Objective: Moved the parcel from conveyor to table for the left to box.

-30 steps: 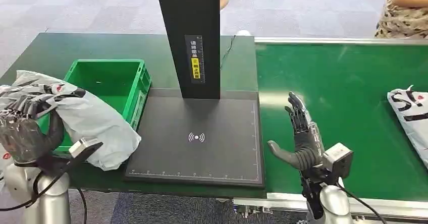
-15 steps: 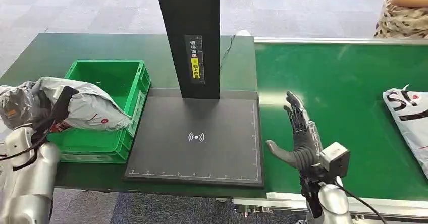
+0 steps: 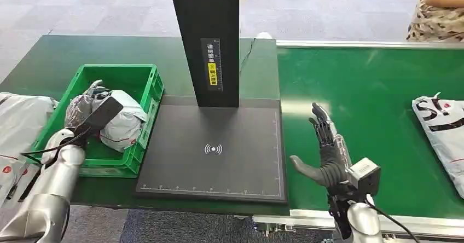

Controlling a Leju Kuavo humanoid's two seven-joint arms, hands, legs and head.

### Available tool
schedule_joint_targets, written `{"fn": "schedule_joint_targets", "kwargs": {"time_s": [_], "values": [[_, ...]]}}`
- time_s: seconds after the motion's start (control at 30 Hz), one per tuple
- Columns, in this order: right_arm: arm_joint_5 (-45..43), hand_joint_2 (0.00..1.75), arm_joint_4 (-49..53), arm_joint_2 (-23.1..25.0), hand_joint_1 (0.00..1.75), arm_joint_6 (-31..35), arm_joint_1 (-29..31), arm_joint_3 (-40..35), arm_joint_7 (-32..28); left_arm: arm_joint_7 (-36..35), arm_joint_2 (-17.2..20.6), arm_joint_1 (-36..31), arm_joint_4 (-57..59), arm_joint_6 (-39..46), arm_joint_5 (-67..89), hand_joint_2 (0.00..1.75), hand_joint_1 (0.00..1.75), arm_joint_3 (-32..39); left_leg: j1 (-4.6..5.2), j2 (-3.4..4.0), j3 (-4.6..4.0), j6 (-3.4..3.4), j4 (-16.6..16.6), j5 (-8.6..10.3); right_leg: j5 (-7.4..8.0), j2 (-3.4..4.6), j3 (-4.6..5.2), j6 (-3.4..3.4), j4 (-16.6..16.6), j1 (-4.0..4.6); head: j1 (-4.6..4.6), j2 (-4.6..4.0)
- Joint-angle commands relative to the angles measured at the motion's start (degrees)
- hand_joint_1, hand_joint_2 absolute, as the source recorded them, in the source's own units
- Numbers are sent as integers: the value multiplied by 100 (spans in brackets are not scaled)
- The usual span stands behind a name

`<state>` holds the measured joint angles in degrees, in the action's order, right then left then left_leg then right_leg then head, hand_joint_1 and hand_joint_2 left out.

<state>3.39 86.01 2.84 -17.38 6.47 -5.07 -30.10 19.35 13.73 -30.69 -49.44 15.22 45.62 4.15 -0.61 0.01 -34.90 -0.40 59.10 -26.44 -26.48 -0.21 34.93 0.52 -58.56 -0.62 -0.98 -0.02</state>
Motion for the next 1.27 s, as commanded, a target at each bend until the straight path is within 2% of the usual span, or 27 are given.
{"fn": "schedule_joint_targets", "kwargs": {"time_s": [0.03,0.07,0.1,0.13,0.17,0.33,0.47,0.6,0.63,0.73,0.8,0.97,1.1,1.27], "values": [[-41,175,-344,-68,0,67,122,-12,61,1230,-694,966,-1908,842,-2482,175,0,-75,-3,-14,37,6,-22,-3,-4,-12,-47,-4,30,3,0,0],[-66,175,-387,-81,0,84,142,-41,47,1307,-725,1170,-2215,931,-2618,175,0,-121,1,-1,13,5,-9,-5,-3,-1,-17,-4,13,-1,2,0],[-98,175,-417,-105,0,104,152,-78,27,1465,-794,1367,-2543,967,-2933,175,0,-148,-1,-1,45,8,-26,-8,-3,0,-52,-7,36,2,-2,0],[-126,175,-457,-128,0,118,174,-116,8,1553,-858,1540,-2826,998,-3201,175,0,-174,-1,6,21,6,-11,-8,-2,7,-26,-5,19,1,0,0],[-171,175,-521,-146,0,129,216,-152,-15,1610,-881,1722,-3111,1046,-3374,175,0,-279,0,10,37,8,-21,-11,-2,11,-43,-7,33,1,2,0],[-296,175,-712,-256,0,177,314,-331,-88,1881,-749,2269,-3987,478,-4504,175,0,-780,-2,7,27,12,-12,-15,-4,11,-34,-7,29,1,0,0],[-362,175,-776,-294,0,228,299,-395,-127,1802,-695,2462,-4049,232,-4761,175,0,-1089,-3,12,36,11,-19,-13,-2,16,-39,-4,34,1,0,0],[-394,175,-705,-336,0,242,197,-451,-164,1586,-675,2624,-4014,-694,-5420,175,0,-1466,-1,3,29,12,-17,-12,-5,5,-34,-5,28,-3,0,0],[-398,175,-659,-353,0,240,155,-491,-165,1419,-635,2669,-3961,-1140,-5494,175,0,-1727,-2,2,22,12,-12,-12,-5,4,-27,-5,24,-3,0,0],[-460,175,-531,-315,0,233,-3,-537,-167,1694,-673,2686,-3744,-1083,-4448,175,0,-2252,-1,-8,37,14,-23,-12,-7,-6,-46,-7,35,-4,0,0],[-506,175,-489,-333,0,204,-81,-610,-125,1651,-813,2711,-3638,-1235,-4552,175,0,-2282,2,-5,16,12,-10,-11,-7,-4,-22,-6,19,-6,0,0],[-560,175,-689,-165,0,142,-79,-639,-35,1354,-1180,2908,-3459,-1390,-4756,175,0,-2175,4,5,25,14,-15,-16,-5,7,-28,-5,24,-6,-2,0],[-531,175,-768,-135,0,35,-35,-626,17,989,-1332,3100,-3542,-2003,-4866,175,0,-1958,3,6,23,14,-14,-17,-5,8,-25,-5,24,-6,0,0],[-445,175,-978,-73,0,-49,37,-605,3,703,-1478,3233,-3392,-2181,-4914,175,0,-1739,1,10,29,15,-19,-17,-3,12,-31,-4,29,-4,0,0]]}}
